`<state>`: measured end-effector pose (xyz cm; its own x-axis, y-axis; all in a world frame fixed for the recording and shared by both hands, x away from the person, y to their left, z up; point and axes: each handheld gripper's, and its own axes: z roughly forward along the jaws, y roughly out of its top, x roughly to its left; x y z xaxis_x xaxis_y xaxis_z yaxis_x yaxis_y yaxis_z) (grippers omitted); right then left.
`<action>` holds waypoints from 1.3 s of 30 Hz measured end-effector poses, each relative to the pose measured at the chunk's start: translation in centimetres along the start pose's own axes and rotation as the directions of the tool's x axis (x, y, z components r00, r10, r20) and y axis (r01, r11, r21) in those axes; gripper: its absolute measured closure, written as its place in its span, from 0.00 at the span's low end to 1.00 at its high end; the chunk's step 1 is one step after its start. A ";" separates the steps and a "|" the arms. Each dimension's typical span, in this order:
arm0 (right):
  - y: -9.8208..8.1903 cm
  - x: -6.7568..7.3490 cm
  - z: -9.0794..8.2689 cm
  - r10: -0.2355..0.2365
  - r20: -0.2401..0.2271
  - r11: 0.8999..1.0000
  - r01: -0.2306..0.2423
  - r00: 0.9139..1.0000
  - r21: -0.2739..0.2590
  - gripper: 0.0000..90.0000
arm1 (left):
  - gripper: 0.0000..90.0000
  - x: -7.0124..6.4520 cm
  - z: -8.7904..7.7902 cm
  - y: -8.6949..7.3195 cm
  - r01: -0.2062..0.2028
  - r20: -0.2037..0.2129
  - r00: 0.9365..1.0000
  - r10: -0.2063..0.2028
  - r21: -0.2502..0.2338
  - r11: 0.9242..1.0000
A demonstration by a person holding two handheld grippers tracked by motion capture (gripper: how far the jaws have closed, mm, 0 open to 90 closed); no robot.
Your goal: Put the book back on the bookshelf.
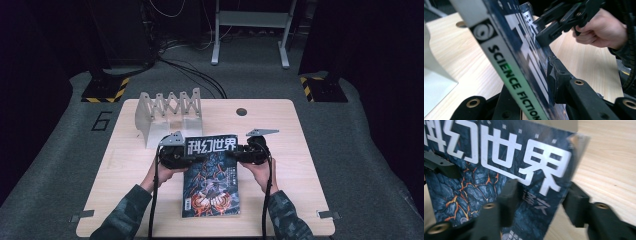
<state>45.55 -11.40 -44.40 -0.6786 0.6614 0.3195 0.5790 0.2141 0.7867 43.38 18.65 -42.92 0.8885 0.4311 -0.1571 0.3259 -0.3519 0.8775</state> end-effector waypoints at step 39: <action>1.6 4.7 -2.7 -0.267 0.173 0.948 0.290 0.948 -0.131 0.87 | 0.70 1.6 -2.8 5.7 0.083 -0.067 0.995 -0.076 0.098 0.992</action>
<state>42.00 -9.91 -40.21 -0.7194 0.6946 0.0016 0.2924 0.3007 0.9078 45.73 19.67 -36.91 0.8375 0.5113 -0.1929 0.4283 -0.3949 0.8128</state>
